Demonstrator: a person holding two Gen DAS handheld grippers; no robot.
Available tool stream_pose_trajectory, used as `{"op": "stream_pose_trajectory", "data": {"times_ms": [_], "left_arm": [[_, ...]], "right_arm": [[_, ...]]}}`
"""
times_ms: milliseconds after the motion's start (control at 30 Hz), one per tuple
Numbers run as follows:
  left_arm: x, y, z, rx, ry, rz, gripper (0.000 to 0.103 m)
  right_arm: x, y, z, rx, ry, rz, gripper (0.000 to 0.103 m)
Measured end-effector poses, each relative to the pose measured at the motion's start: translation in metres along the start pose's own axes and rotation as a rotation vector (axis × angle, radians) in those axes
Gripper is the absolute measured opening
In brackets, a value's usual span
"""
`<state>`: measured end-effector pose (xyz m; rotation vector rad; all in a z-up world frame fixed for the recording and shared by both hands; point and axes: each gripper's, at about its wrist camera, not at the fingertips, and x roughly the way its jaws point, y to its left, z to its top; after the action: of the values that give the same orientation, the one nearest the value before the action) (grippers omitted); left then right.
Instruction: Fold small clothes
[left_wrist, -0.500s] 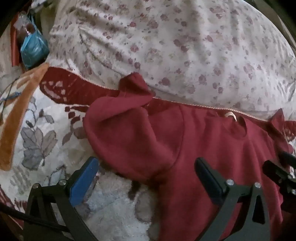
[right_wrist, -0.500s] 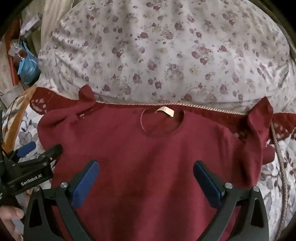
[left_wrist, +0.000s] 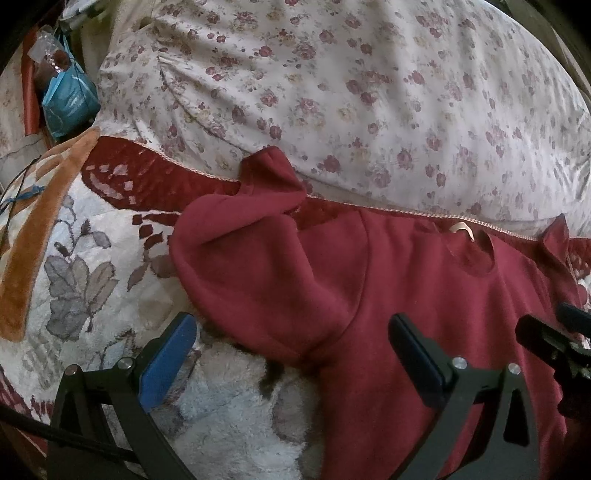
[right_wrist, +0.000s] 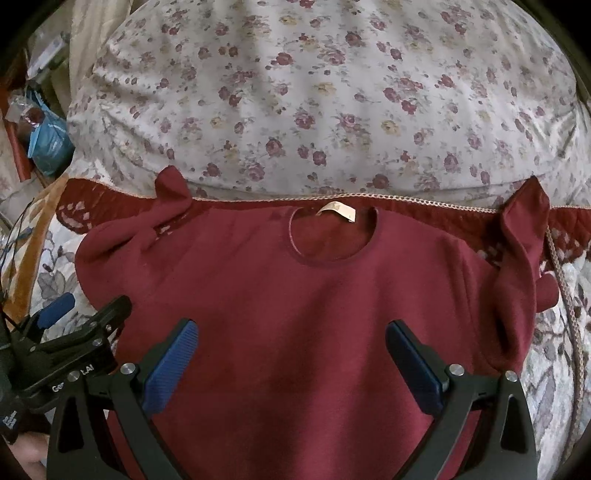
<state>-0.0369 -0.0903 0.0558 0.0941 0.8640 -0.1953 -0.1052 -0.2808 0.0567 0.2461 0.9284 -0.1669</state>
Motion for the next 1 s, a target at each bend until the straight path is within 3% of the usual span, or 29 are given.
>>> {"op": "stream_pose_trajectory", "data": {"times_ms": [1000], "left_arm": [[0.002,0.013,0.002,-0.031,0.014,0.014,0.103]], "right_arm": [[0.012,0.023,0.008,-0.042,0.01,0.005,0.103]]}}
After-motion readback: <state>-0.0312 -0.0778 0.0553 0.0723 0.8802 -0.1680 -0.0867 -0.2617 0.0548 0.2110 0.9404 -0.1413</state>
